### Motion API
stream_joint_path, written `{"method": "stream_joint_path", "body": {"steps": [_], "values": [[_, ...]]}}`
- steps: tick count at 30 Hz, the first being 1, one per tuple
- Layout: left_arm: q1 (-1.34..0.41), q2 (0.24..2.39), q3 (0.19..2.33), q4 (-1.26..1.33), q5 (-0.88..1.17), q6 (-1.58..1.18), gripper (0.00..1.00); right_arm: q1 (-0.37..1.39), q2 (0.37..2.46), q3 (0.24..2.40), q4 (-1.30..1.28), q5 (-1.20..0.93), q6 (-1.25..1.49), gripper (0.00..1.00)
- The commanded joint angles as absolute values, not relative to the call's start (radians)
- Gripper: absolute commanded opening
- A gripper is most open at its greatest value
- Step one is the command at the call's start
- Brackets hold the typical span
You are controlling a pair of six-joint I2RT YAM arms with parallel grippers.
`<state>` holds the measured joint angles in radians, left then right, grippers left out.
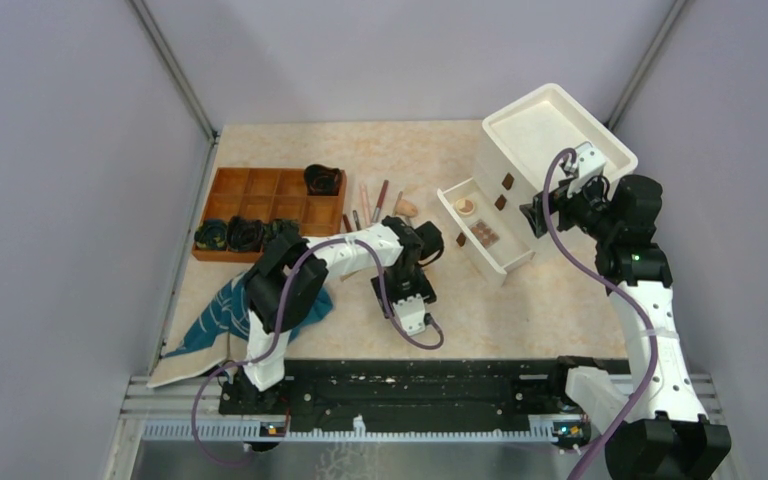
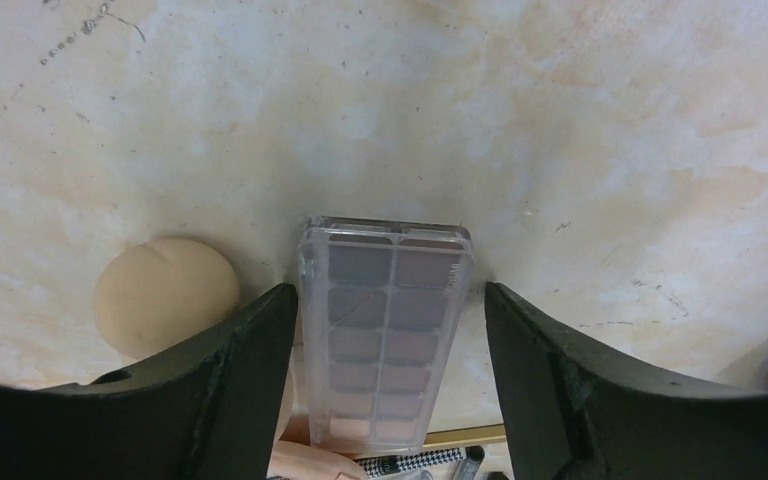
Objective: Organize the makeup
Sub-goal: Pick up the makeup from the center of the board.
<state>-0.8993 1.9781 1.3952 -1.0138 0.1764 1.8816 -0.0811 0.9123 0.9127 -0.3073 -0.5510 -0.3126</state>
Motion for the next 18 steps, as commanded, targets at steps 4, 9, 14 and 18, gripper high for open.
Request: {"method": "stream_joint_path", "body": {"steps": [4,9,14,18], "values": [[-0.933,1.970,1.369,-1.016,0.206,1.873,0.65,-0.095,0.910,0.940,-0.299,-0.568,-0.321,0.99],[-0.971,1.925,1.292,-0.970,0.232,1.829,0.57,-0.095,0.909,0.942,-0.299,-0.569,-0.319,0.99],[-1.028,1.877,1.226,-0.953,0.255,1.737,0.51,-0.095,0.908,0.942,-0.299,-0.571,-0.319,0.99],[-1.067,1.829,1.197,-0.953,0.282,1.642,0.44,-0.095,0.906,0.942,-0.299,-0.572,-0.318,0.99]]}}
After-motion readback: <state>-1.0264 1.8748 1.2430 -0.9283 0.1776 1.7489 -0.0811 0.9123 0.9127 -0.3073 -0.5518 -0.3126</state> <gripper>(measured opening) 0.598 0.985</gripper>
